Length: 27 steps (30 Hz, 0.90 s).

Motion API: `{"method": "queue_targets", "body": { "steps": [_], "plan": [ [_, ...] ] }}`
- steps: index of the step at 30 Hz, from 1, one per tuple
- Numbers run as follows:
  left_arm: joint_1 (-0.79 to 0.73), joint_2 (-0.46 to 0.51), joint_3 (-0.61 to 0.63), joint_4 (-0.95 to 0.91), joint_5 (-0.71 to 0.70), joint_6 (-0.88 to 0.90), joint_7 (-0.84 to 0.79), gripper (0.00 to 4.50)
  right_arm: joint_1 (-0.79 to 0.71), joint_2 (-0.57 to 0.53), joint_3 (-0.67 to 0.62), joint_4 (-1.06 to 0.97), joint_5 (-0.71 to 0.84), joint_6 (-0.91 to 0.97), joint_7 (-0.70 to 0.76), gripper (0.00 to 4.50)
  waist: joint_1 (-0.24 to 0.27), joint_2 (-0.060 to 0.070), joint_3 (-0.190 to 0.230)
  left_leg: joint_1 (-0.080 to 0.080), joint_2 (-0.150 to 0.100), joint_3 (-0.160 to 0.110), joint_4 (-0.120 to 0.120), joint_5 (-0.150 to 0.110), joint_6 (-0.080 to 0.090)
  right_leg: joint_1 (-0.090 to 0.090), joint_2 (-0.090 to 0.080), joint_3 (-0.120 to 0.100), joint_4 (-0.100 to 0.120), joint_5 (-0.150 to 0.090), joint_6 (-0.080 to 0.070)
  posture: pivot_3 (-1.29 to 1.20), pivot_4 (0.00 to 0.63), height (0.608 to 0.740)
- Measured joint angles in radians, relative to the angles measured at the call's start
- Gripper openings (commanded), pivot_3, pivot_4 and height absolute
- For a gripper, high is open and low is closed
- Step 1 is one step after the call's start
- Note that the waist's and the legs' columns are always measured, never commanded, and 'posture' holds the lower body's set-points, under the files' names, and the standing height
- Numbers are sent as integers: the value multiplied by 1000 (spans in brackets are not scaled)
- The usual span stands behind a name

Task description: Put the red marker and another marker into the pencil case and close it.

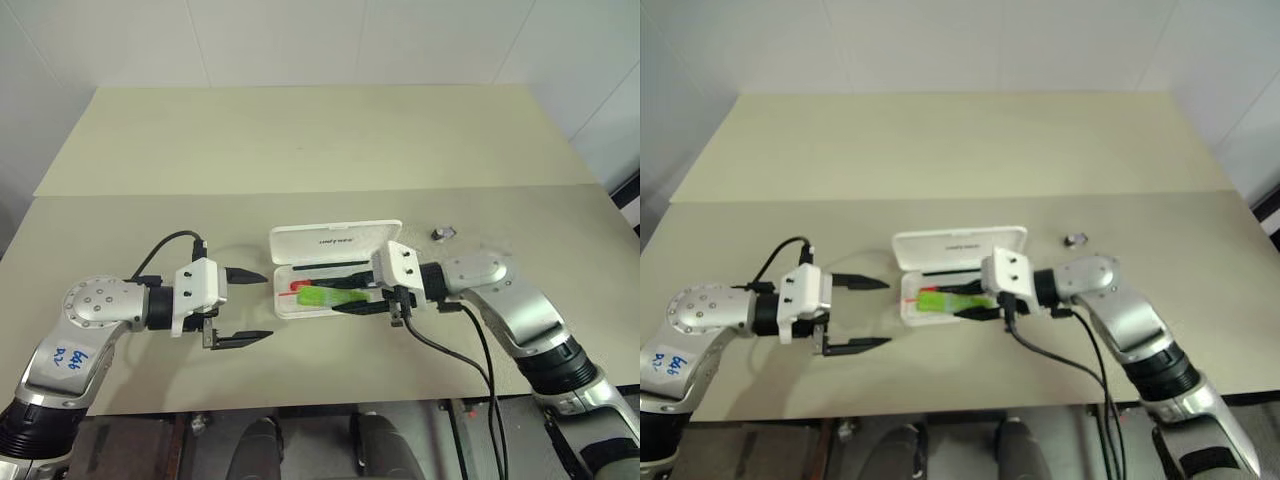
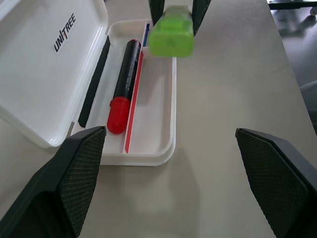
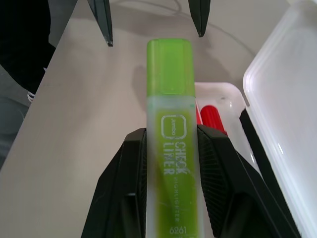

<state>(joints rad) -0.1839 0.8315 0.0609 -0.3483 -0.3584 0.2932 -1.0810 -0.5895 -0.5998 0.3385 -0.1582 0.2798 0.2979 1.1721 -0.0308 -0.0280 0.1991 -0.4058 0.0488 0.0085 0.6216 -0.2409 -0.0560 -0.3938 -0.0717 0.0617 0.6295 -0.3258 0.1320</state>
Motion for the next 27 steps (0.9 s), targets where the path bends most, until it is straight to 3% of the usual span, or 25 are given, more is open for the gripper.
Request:
{"method": "queue_targets", "body": {
  "steps": [8,27],
  "plan": [
    [4,0,0,-13,0,1,17,4500,-56,95,61,119,-73,-89,35,1081,1,0,0,0,0,0,1,0,0,0,0,0,1,0,0,0,150,740],
    [13,-3,-1,-32,-1,9,31,4500,-145,168,87,402,-189,-308,84,1081,-4,0,0,1,0,0,7,0,0,0,0,0,9,0,0,0,150,740]
  ]
}}
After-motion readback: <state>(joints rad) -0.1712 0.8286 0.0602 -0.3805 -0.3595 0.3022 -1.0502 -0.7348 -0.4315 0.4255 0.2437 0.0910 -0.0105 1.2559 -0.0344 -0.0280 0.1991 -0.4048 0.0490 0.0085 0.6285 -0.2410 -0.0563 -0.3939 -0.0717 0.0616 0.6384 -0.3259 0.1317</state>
